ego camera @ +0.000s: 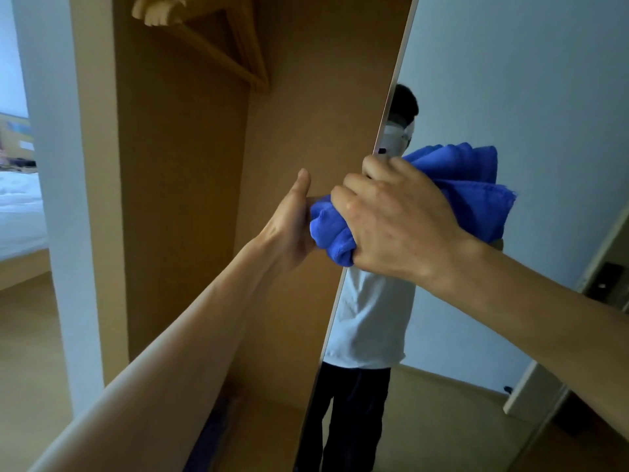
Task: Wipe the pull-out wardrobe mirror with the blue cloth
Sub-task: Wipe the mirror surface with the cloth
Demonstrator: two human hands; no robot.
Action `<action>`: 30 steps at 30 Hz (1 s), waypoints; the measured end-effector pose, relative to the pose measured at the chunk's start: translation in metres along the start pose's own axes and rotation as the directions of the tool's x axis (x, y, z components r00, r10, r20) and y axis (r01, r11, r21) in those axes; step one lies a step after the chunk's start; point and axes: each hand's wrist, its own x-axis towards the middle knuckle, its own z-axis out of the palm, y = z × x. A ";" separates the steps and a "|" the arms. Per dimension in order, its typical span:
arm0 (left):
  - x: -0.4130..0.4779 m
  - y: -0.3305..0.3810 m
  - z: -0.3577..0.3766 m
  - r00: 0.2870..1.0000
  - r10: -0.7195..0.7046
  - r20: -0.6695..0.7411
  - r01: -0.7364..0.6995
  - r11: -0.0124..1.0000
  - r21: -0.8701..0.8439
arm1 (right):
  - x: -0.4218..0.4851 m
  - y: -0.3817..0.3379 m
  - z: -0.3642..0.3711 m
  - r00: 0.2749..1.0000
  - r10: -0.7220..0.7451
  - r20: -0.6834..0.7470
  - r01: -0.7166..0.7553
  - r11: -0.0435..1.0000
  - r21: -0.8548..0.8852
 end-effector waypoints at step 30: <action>-0.042 -0.126 -0.030 0.970 -0.072 -0.230 0.131 0.959 0.253 | -0.104 -0.174 0.088 0.867 -0.155 0.474 0.085 0.982 0.167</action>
